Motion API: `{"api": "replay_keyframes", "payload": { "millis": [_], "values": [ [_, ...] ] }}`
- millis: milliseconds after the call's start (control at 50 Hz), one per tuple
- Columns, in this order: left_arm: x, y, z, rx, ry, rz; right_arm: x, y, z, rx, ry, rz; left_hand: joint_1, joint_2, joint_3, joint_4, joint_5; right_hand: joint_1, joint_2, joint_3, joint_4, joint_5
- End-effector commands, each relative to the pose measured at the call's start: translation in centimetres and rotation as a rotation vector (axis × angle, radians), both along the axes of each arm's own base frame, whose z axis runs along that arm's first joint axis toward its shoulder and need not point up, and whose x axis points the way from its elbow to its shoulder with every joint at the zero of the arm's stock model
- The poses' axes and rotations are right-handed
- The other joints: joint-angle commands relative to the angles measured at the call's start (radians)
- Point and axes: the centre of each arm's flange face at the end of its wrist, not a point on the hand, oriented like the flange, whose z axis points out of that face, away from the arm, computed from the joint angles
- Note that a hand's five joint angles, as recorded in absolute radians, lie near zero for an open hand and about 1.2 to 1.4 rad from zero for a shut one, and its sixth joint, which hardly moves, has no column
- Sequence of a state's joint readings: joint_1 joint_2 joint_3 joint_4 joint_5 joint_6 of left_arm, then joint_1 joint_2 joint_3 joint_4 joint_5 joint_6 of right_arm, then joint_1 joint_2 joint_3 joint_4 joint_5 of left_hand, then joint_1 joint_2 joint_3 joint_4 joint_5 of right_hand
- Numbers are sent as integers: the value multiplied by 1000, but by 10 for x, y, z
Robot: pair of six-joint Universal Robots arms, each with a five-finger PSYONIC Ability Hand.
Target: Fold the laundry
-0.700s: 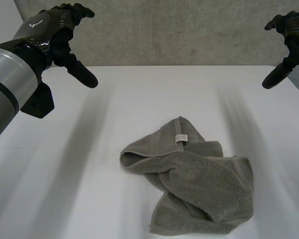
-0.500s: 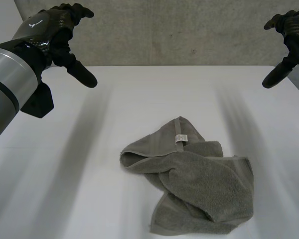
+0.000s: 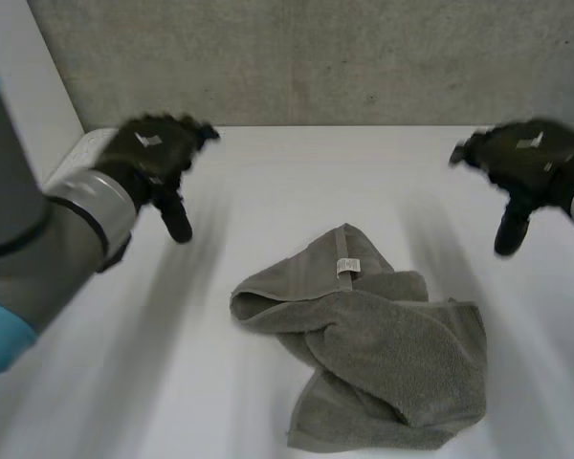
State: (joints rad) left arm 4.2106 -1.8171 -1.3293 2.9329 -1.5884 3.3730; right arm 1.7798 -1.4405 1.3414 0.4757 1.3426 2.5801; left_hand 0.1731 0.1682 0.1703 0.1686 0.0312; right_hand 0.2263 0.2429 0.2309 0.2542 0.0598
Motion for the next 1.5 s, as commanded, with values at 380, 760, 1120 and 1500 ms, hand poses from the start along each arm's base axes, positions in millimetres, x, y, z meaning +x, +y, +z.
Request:
{"api": "replay_keyframes", "payload": {
  "millis": [380,760,1120,1500],
  "values": [
    [-16,23,-135,47,-327,-346,11,-3,-132,412,-200,17,52,57,55,57,20,149,133,145,121,141],
    [-28,3,-168,-47,-286,-330,14,-6,-145,425,-256,-6,675,679,677,679,642,827,811,823,799,819],
    [-41,-3,-160,-116,-263,-340,26,-11,-133,368,-249,55,1223,1228,1226,1228,1191,1170,1153,1165,1142,1162],
    [2,-45,103,-503,601,253,44,-33,101,-704,-534,205,1223,1228,1226,1228,1191,1170,1153,1165,1142,1162]
  ]
}}
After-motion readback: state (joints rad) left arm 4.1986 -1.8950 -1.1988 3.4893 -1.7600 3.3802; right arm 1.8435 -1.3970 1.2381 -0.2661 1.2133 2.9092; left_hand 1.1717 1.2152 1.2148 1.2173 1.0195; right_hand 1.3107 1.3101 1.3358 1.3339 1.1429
